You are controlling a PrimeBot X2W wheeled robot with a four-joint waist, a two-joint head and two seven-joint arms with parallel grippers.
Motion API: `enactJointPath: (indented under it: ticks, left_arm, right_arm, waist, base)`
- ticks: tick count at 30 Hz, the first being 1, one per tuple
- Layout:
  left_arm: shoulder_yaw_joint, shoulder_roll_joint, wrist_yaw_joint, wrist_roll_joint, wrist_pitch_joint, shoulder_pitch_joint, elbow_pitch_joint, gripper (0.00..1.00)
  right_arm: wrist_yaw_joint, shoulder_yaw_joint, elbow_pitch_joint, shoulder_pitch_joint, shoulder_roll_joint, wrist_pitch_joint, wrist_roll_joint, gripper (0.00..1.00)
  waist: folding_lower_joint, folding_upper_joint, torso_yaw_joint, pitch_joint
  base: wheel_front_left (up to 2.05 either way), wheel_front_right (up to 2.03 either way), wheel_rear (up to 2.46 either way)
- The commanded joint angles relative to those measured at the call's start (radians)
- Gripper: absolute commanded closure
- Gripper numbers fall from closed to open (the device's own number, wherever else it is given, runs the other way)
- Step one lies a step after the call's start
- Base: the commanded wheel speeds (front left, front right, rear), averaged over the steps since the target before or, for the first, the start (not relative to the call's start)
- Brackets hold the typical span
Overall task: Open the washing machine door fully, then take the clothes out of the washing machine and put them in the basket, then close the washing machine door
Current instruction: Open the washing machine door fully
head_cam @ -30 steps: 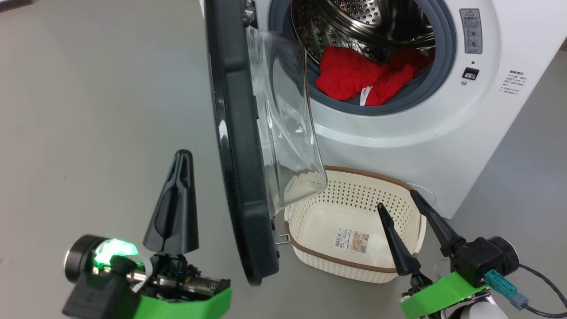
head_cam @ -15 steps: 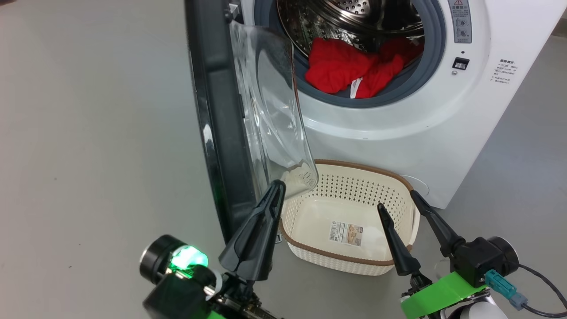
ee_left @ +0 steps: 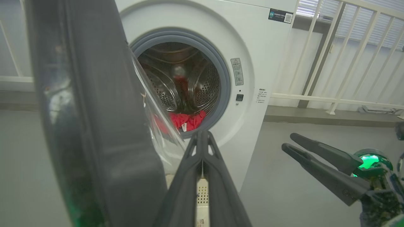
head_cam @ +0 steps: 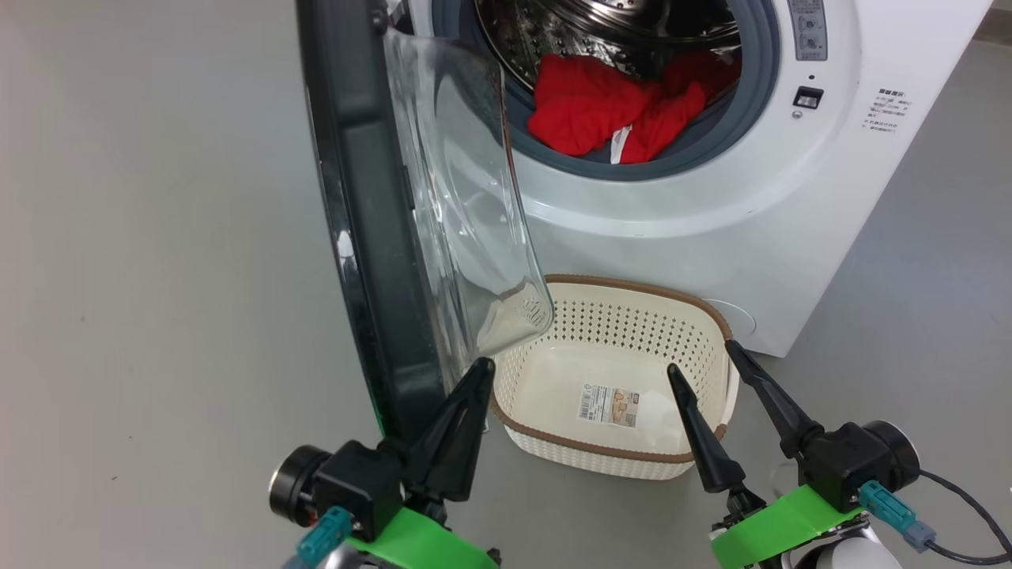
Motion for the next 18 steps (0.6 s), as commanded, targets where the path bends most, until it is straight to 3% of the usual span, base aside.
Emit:
enactJointPath:
  ticks: [1,11,18]
  left_arm:
    - [0.039,0.005,0.015,-0.007,0.001,-0.046,-0.004,1.0]
    - [0.053,0.004,0.056,-0.006,-0.019,-0.064,0.052,1.0]
    - [0.052,0.004,0.08,-0.018,-0.034,-0.06,0.049,1.0]
  right_arm:
    - [0.005,0.024,-0.022,-0.041,0.003,-0.006,0.004,0.0]
    - [0.005,0.02,-0.021,-0.041,0.003,-0.006,0.002,0.0]
    - [0.005,0.013,-0.019,-0.033,0.003,-0.006,-0.003,0.0]
  waist:
    - [0.0,0.0,-0.005,0.004]
    - [0.0,0.0,0.0,0.014]
    - [0.0,0.0,0.044,0.012]
  base:
    - [0.0,0.0,0.0]
    - [0.0,0.0,0.0]
    - [0.0,0.0,0.0]
